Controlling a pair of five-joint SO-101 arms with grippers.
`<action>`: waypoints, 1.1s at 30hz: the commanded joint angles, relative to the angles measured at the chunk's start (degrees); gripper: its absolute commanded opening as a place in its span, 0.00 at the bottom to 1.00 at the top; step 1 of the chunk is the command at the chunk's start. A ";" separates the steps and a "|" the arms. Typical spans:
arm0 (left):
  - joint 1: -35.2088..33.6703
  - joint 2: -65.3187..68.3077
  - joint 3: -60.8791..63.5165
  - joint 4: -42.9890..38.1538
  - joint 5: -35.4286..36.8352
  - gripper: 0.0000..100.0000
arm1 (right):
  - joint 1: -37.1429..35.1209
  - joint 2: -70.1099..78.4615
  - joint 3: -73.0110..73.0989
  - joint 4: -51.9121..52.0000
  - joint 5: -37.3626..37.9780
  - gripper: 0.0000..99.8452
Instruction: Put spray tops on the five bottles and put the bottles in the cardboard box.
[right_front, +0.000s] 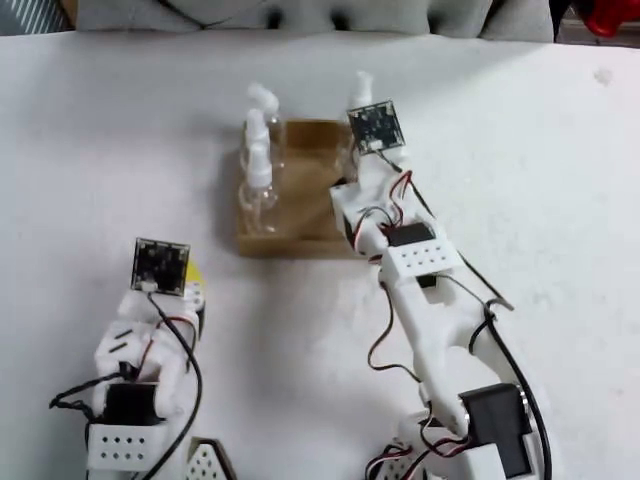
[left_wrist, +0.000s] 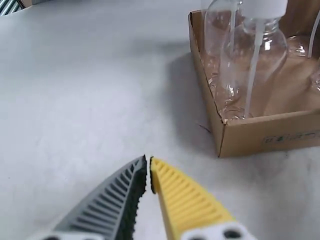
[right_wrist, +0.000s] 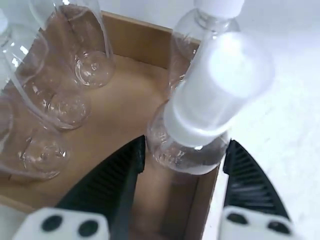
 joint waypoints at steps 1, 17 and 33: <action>-0.57 -0.57 0.00 -0.97 -0.70 0.02 | -1.71 -0.84 -3.08 0.40 0.26 0.25; -0.57 -0.57 0.00 -0.97 -0.70 0.02 | -1.80 -5.05 -3.34 6.29 -0.97 0.30; -0.57 -0.57 0.00 -0.97 -0.70 0.02 | -3.03 -28.26 -3.08 39.43 7.56 0.28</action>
